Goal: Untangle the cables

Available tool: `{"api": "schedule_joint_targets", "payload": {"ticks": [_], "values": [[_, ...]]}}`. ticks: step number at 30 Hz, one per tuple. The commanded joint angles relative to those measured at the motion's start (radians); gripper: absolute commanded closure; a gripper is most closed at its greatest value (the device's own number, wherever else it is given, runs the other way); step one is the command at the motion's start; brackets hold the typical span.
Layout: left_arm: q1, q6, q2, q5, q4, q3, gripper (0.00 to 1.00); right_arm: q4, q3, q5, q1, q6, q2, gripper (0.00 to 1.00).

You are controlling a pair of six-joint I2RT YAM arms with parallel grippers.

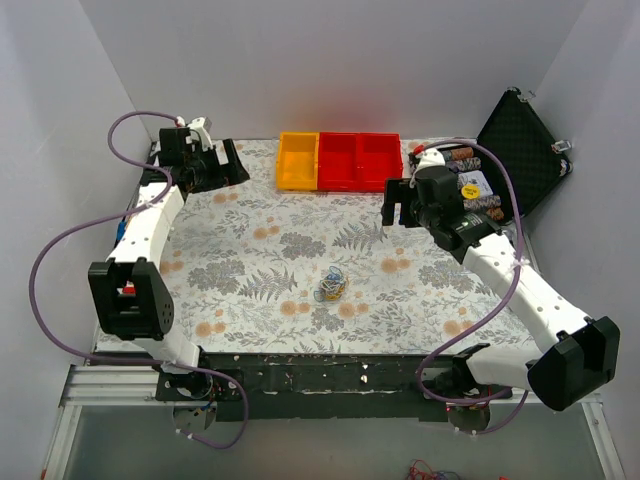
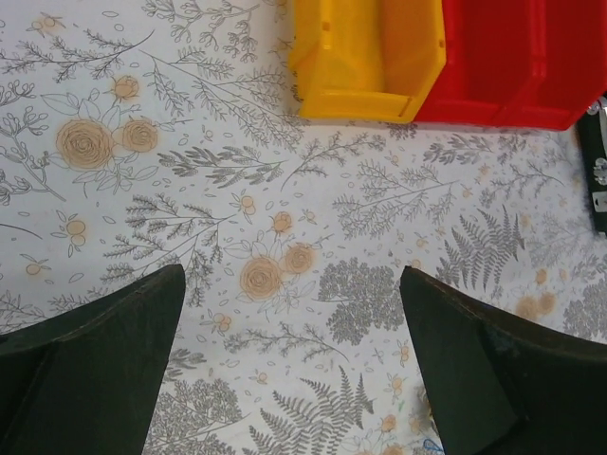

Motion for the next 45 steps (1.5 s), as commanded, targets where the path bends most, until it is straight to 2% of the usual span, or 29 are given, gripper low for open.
{"api": "schedule_joint_targets", "payload": {"ticks": [1,3,5,8,12,15,18,29,35,40,45], "values": [[-0.008,-0.063,0.051,-0.037,0.066,0.062,0.02,0.026,-0.024,-0.036,0.022,-0.049,-0.044,0.08],[-0.009,-0.062,0.074,0.097,0.132,0.051,0.02,0.023,-0.042,-0.018,0.031,-0.053,-0.049,0.07],[-0.029,-0.060,0.097,0.127,0.198,0.046,0.02,0.021,-0.062,-0.004,0.043,-0.060,-0.058,0.07],[-0.120,0.000,0.193,-0.070,0.194,0.138,0.02,0.006,-0.073,-0.030,0.047,-0.069,-0.060,0.07],[-0.175,0.021,0.382,-0.251,0.148,0.357,0.02,-0.063,-0.059,0.006,0.089,-0.081,-0.064,0.09],[-0.174,0.001,0.504,-0.267,0.132,0.474,0.02,-0.080,-0.087,0.028,0.108,-0.087,-0.107,0.12],[-0.172,-0.025,0.571,-0.265,0.166,0.517,0.02,-0.073,-0.128,0.011,0.113,-0.087,-0.164,0.12],[-0.210,0.003,0.680,-0.325,0.328,0.456,0.03,-0.097,-0.142,-0.038,0.119,-0.070,-0.235,0.16],[-0.212,-0.011,0.715,-0.304,0.382,0.433,0.19,-0.106,-0.145,-0.038,0.119,-0.073,-0.219,0.21],[-0.215,-0.022,0.732,-0.282,0.385,0.419,0.56,-0.112,-0.156,-0.027,0.119,-0.072,-0.208,0.21],[-0.217,0.018,0.710,-0.287,0.415,0.355,0.74,-0.106,-0.151,-0.020,0.119,-0.089,-0.193,0.22]]}}
